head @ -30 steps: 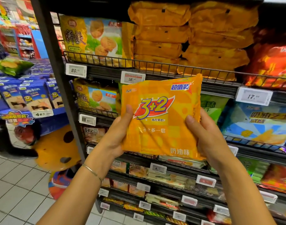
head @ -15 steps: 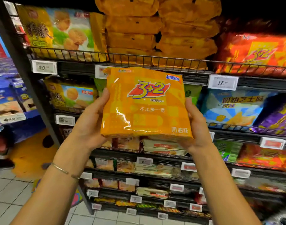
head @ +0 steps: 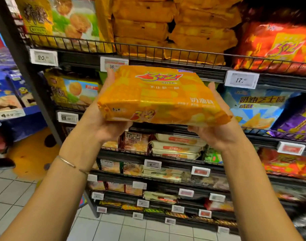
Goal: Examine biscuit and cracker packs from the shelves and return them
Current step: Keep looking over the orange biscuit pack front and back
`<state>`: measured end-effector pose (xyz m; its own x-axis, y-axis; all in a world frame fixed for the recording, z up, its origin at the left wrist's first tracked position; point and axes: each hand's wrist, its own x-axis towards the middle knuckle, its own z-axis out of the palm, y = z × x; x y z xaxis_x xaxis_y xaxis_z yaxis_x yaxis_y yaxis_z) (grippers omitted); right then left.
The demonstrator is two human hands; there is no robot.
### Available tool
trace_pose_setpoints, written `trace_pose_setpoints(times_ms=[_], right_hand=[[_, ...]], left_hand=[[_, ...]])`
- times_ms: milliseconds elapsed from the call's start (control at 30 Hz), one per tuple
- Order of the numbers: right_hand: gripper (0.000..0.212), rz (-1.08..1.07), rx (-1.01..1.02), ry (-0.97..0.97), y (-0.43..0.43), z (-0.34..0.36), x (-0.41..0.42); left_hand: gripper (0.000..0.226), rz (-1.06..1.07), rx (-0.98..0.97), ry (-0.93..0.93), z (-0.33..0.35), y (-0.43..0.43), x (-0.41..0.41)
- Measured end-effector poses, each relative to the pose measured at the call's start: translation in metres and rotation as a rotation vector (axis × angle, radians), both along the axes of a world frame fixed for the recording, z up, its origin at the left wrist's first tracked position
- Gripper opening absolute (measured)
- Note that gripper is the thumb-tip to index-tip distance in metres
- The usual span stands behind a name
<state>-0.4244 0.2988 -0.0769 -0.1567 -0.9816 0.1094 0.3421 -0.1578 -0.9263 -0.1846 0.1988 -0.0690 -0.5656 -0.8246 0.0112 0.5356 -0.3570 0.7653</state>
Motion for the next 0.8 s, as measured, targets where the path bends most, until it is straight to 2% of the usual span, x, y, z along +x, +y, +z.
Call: trace_pose_setpoints(times_ms=[67, 133, 267, 367, 500, 633, 733, 800], right_hand=[[0.047, 0.016, -0.052, -0.014, 0.002, 0.0, -0.01], [0.04, -0.003, -0.047, -0.032, 0.006, -0.001, -0.017], [0.046, 0.044, -0.04, 0.023, 0.01, -0.006, -0.024], [0.044, -0.042, -0.066, 0.133, 0.008, -0.009, -0.031], [0.049, -0.065, -0.168, 0.233, 0.006, -0.005, -0.042], [0.056, -0.007, -0.227, 0.254, 0.001, 0.009, -0.057], [0.051, 0.006, -0.278, 0.305, -0.006, 0.021, -0.069], [0.049, 0.001, -0.321, 0.343, -0.012, 0.029, -0.076]], left_hand=[[0.064, -0.058, -0.033, -0.005, -0.005, 0.001, 0.0], [0.057, -0.067, -0.044, -0.017, -0.011, 0.005, -0.002], [0.052, 0.006, -0.024, -0.067, -0.025, 0.012, -0.011], [0.049, 0.062, -0.004, -0.169, -0.032, 0.013, -0.021], [0.042, 0.17, -0.048, -0.104, -0.029, 0.016, -0.032], [0.069, 0.134, -0.213, -0.097, -0.015, 0.016, -0.042], [0.085, 0.187, -0.322, -0.234, 0.001, 0.014, -0.049], [0.072, 0.298, -0.412, -0.278, 0.01, 0.01, -0.057]])
